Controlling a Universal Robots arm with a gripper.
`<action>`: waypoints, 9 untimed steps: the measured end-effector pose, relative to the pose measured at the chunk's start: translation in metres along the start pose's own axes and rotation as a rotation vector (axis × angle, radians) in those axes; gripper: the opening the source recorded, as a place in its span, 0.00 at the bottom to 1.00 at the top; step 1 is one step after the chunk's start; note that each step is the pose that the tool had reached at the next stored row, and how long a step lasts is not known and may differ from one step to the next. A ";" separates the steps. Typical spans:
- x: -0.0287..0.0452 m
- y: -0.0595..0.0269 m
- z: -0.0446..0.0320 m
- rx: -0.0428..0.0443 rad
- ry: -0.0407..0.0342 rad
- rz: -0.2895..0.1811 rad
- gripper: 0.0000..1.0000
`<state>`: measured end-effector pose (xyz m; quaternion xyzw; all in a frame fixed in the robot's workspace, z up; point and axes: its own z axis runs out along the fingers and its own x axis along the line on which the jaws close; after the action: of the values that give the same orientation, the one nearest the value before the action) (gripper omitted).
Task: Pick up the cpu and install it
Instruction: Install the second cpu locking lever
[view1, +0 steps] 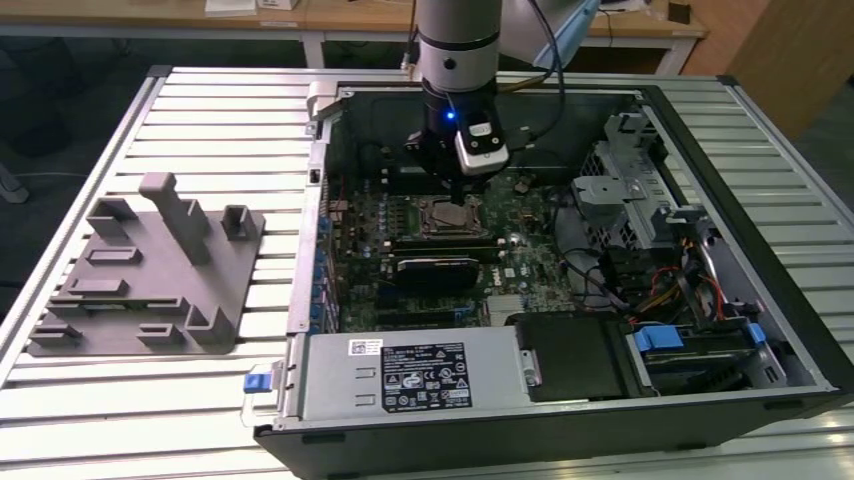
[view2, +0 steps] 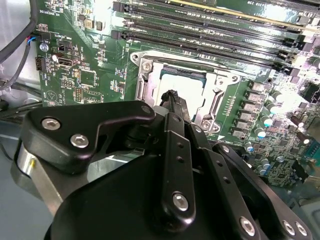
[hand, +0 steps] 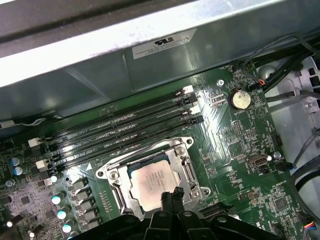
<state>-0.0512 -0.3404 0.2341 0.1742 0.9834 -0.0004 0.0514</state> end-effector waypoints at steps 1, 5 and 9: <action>0.0000 0.0000 0.0000 0.0000 0.0000 0.000 0.11; 0.0000 0.0000 0.0000 0.0001 0.0000 0.000 0.11; -0.0004 -0.0012 0.0000 0.0001 0.0000 0.000 0.11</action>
<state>-0.0512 -0.3417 0.2341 0.1742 0.9834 -0.0004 0.0514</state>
